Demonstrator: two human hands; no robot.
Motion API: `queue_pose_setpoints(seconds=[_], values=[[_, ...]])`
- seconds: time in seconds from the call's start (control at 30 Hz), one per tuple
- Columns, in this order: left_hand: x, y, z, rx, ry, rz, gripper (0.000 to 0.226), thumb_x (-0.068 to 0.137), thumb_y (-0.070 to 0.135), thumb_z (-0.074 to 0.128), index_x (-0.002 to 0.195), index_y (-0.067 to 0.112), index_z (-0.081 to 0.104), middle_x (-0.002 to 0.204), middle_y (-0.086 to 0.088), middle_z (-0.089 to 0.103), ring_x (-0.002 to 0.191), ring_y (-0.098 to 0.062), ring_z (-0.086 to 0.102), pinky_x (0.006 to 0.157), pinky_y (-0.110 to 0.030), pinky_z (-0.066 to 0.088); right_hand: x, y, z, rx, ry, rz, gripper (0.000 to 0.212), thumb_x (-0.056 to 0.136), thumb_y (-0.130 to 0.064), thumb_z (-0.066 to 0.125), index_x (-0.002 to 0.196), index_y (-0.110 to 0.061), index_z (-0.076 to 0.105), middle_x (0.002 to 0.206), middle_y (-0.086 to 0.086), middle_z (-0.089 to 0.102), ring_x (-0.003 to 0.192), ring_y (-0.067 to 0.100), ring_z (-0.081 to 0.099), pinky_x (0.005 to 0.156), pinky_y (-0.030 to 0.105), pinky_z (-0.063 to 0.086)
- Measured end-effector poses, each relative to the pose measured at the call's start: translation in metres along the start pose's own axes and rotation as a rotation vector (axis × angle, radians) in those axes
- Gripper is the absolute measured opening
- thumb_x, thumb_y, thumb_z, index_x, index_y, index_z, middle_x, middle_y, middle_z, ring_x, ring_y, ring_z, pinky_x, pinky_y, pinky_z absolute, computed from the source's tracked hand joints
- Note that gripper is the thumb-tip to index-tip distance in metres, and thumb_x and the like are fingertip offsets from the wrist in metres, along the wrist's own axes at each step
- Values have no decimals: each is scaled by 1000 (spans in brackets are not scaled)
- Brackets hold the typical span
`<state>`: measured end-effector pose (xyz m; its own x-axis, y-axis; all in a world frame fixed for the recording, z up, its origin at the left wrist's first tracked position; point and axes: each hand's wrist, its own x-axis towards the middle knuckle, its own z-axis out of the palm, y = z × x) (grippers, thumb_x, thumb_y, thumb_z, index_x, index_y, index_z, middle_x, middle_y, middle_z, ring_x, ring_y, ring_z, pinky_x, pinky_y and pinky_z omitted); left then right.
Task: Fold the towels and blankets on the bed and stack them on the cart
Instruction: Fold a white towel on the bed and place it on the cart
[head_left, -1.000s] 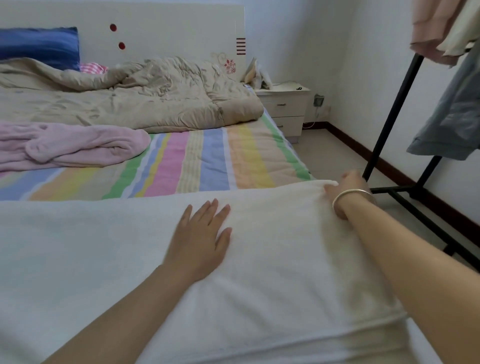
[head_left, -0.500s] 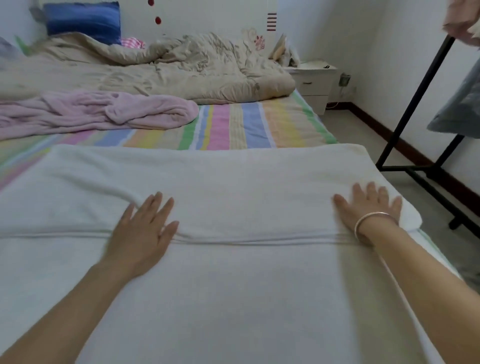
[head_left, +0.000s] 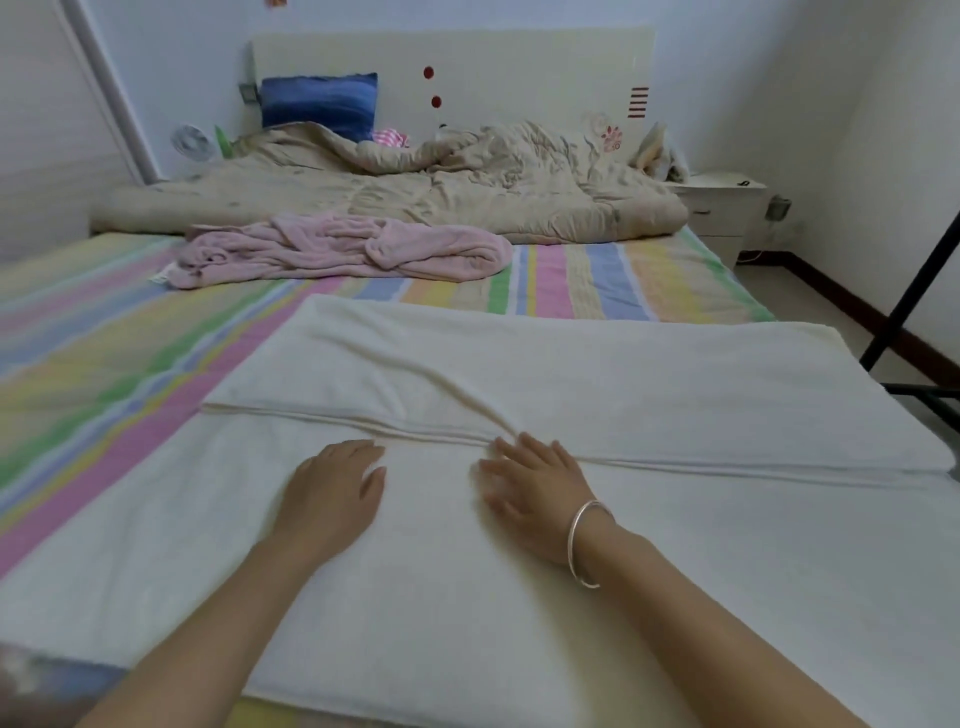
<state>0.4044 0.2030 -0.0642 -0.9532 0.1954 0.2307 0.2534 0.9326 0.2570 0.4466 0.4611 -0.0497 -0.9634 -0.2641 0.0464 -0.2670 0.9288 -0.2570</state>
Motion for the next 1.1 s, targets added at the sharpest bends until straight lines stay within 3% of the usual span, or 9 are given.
queue_pose_setpoints(seconds=[0.07,0.17,0.37,0.5,0.63,0.73,0.8,0.97,1.1], values=[[1,-14,-8,-104,84,-67,25,93,24,52,111,21,69,117,5,66,110,-19,59,90,-32,47,14,-14,2,74,99,-52,46,93,-36,48,139,-30,47,152,-6,35,144,19,23,119,39,13],[9,-34,-20,-136,190,-214,19,89,12,55,99,23,66,107,2,62,91,-22,63,77,-36,51,43,-28,3,149,199,-33,47,89,-23,56,136,-22,52,149,2,40,139,24,34,113,34,27],[36,-104,-38,72,283,-291,41,86,1,54,123,19,59,126,0,55,118,-25,48,78,-43,49,100,-60,16,-54,158,63,53,94,-39,49,145,-27,36,155,2,28,143,22,21,115,33,17],[61,-149,-48,-41,148,-322,50,93,7,49,136,32,54,146,9,47,129,-20,48,100,-39,44,125,-80,23,-98,264,88,38,93,-45,49,128,-31,54,133,-4,49,125,24,39,99,34,32],[77,-167,-50,30,176,-221,24,91,20,59,111,29,68,111,4,69,102,-24,63,77,-38,53,149,-95,26,-102,267,84,34,92,-41,54,123,-29,59,121,-3,56,117,24,45,89,34,37],[84,-174,-51,84,239,-206,17,87,10,59,94,23,68,94,1,67,88,-29,64,64,-35,48,154,-104,25,-204,355,2,10,69,-30,80,75,-26,72,72,-6,66,76,19,62,54,23,39],[84,-184,-53,105,282,-231,19,84,2,59,88,20,65,92,-3,63,82,-32,62,59,-34,41,155,-105,32,-256,413,-24,24,56,-24,87,53,-24,63,50,-8,56,55,17,57,43,18,28],[77,-190,-46,170,252,-364,16,88,3,54,90,19,57,99,-8,56,82,-35,59,57,-36,36,151,-106,40,-243,427,-82,18,59,-27,86,67,-24,70,65,-7,62,65,21,60,47,27,42],[72,-184,-48,191,211,-415,21,90,5,47,99,21,57,106,-8,56,87,-34,60,62,-36,38,147,-106,39,-258,372,-86,41,51,-32,89,86,-25,70,79,-3,62,68,23,60,47,29,43]])
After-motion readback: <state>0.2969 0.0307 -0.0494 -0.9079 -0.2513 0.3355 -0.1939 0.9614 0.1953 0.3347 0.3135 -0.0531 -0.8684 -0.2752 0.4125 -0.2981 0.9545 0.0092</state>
